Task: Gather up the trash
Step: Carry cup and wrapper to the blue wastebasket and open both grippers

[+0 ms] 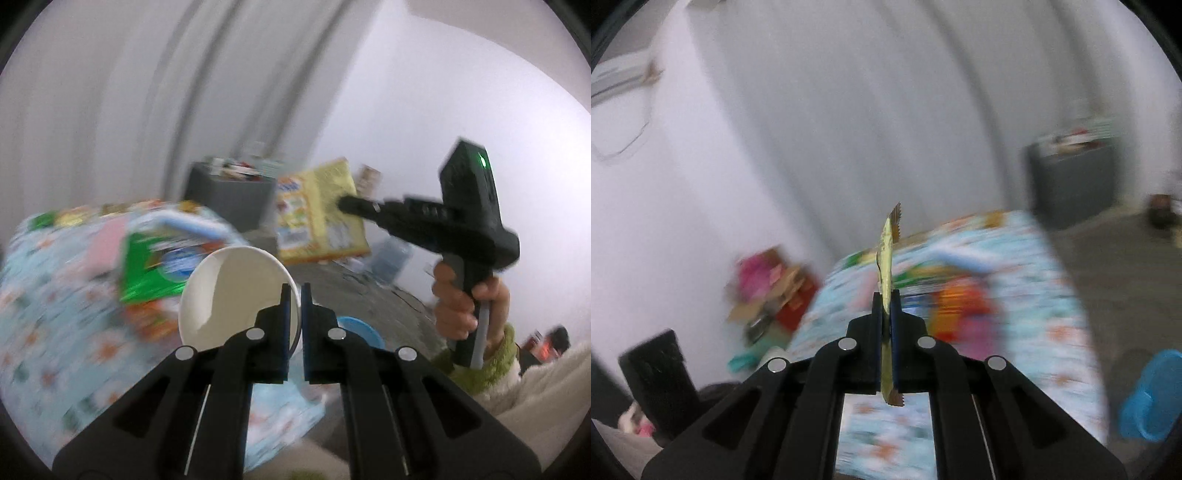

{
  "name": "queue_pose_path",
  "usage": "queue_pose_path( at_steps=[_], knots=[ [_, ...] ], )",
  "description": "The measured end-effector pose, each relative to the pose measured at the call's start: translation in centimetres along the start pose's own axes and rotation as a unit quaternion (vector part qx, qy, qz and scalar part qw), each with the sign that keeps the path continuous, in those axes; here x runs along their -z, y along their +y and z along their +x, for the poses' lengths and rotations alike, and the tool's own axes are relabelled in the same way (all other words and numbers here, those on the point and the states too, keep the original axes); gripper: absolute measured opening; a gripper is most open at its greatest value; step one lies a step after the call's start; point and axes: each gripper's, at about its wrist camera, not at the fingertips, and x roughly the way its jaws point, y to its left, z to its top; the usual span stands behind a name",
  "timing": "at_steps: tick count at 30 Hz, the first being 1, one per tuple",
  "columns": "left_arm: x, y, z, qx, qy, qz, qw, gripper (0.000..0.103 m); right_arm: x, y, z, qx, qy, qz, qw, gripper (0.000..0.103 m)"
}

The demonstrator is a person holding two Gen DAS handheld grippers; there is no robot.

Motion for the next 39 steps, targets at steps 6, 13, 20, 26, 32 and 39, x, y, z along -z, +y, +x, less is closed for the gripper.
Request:
queue_pose_path(
  at_steps=[6,13,20,26,32,39],
  knots=[
    [-5.9,-8.0,15.0,0.079,0.097,0.052,0.9908,0.003,2.3,-14.2,-9.2,0.164,-0.049,0.127,0.977,0.004],
    [-4.8,-18.1,34.2,0.090,0.217,0.103,0.9666,0.003,6.8,-28.7,-11.5,0.240,-0.046,0.277,0.929,0.004],
    [0.1,-24.1,49.1,0.077,0.284,0.105,0.9500,0.003,10.4,-39.8,-10.3,0.295,-0.036,0.372,0.879,0.004],
    [6.1,-26.9,57.7,0.034,0.321,0.125,0.9381,0.055,14.2,-47.6,-7.8,0.319,-0.033,0.437,0.840,0.033],
    [7.7,-27.1,58.9,0.023,0.325,0.136,0.9355,0.069,19.0,-51.7,-6.9,0.317,-0.013,0.492,0.811,0.052],
    [4.2,-27.7,54.4,0.058,0.285,0.130,0.9479,0.077,18.7,-49.7,-8.9,0.326,-0.020,0.454,0.829,0.052]
  ],
)
